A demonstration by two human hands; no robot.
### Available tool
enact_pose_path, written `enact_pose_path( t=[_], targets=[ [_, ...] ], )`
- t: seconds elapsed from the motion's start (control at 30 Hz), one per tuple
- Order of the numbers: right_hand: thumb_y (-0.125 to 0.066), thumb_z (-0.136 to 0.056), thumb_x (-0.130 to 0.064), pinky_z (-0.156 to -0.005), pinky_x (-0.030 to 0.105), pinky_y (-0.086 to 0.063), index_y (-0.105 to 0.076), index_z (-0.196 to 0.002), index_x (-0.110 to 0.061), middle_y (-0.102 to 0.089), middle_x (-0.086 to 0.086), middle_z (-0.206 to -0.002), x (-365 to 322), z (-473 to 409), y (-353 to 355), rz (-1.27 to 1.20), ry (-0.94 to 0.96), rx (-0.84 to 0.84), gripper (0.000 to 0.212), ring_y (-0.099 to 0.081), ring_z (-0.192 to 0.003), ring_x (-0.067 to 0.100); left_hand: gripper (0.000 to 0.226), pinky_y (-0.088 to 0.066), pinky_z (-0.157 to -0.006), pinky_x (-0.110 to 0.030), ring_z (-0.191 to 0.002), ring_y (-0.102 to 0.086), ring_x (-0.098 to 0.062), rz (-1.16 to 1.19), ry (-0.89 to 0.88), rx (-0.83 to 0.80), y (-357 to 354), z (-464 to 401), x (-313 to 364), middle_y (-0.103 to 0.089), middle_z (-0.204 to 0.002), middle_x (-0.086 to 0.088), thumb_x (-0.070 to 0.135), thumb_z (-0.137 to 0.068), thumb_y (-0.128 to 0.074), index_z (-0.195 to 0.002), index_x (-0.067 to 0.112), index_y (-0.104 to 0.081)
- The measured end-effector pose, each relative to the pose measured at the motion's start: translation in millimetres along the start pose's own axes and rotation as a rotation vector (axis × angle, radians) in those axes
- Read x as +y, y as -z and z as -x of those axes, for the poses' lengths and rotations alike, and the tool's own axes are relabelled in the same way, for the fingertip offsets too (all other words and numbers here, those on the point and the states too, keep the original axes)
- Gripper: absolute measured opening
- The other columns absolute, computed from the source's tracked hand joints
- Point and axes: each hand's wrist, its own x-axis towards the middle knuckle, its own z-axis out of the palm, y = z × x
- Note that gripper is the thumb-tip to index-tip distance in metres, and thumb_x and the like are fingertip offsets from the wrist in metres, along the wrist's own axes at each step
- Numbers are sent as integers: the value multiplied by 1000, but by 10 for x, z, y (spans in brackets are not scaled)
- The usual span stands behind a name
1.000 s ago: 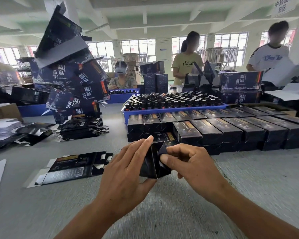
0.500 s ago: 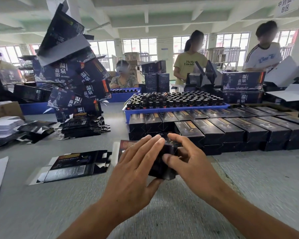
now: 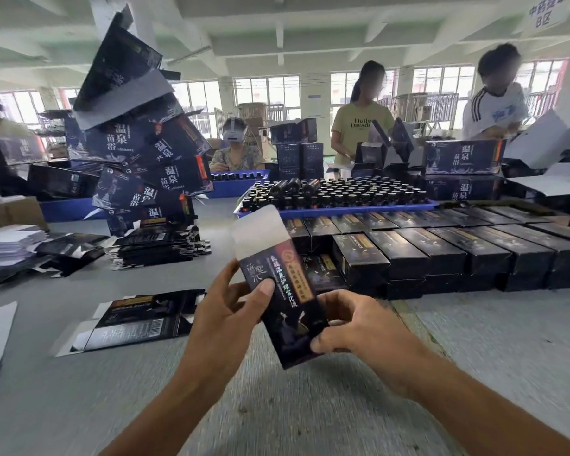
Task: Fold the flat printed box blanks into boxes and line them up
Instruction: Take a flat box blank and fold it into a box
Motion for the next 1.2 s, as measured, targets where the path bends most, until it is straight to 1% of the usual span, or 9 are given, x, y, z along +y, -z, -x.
enact_pose_path(
  t=[0.13,0.2,0.3,0.47,0.67,0.77,0.9,1.07,1.2],
  targets=[
    [-80,-74,-39,-83,22,-54,-60,-123,-32,-72,-19,-108,-23,17,28,-81,109,78,53,-69,-101,-1,58,-58,-75,-21,-102,-71,-8,8,-47,-25,-15,51,35,-73,-114,14,44,-75,-77,-124,60,-48],
    [-81,-82,-31,-76,17,-56,-59,-125,-30,-72,-19,-110,-38,2,74,-144,164,144,49,-69,-103,0,64,-56,-73,-15,-101,-71,-7,-7,-45,-51,-42,89,36,-73,-112,15,41,-74,-78,-123,63,-43],
    [-80,-82,-21,-78,20,-56,-60,-123,-28,-73,-11,-113,-28,-20,112,-156,192,162,46,-70,-105,7,74,-57,-74,-17,-102,-71,-11,-15,-37,-78,-71,118,23,-73,-113,11,38,-74,-79,-136,51,-41],
    [-77,-86,-16,-77,20,-56,-60,-119,-26,-74,-10,-111,9,-24,72,-127,218,129,38,-71,-102,9,66,-57,-76,-18,-103,-70,-7,-63,-102,-56,-43,115,36,-71,-114,17,19,-83,-79,-125,57,-44],
    [-68,-94,-18,-72,3,-50,-53,-117,-52,-67,-28,-112,-28,44,16,28,341,203,45,-64,-104,-9,67,-59,-75,-23,-107,-68,-10,-81,-157,-90,-64,132,44,-62,-121,26,7,-87,-75,-124,57,-50],
    [-67,-95,-19,-74,8,-53,-46,-123,-63,-64,-29,-120,-49,60,-5,93,392,224,57,-61,-111,-9,67,-59,-74,-21,-106,-68,-8,-82,-165,-100,-58,131,55,-62,-119,27,5,-87,-75,-122,58,-52],
    [-67,-95,-20,-78,13,-55,-47,-121,-67,-64,-29,-119,-62,62,6,90,416,212,57,-62,-112,-6,66,-59,-74,-20,-106,-68,-8,-76,-167,-113,-53,133,59,-61,-118,27,7,-86,-75,-122,57,-53],
    [-66,-96,-23,-79,10,-53,-55,-121,-60,-67,-24,-120,-59,60,24,36,463,222,46,-64,-112,-3,61,-58,-72,-17,-106,-65,-2,-103,-161,-142,-58,136,75,-58,-116,33,10,-84,-77,-116,58,-57],
    [-65,-91,-39,-84,13,-54,-57,-126,-52,-68,-20,-122,-72,72,32,0,483,206,38,-65,-114,1,58,-60,-75,-24,-104,-69,-8,-104,-127,-144,-52,136,83,-64,-118,19,11,-83,-78,-111,58,-59]
  ],
)
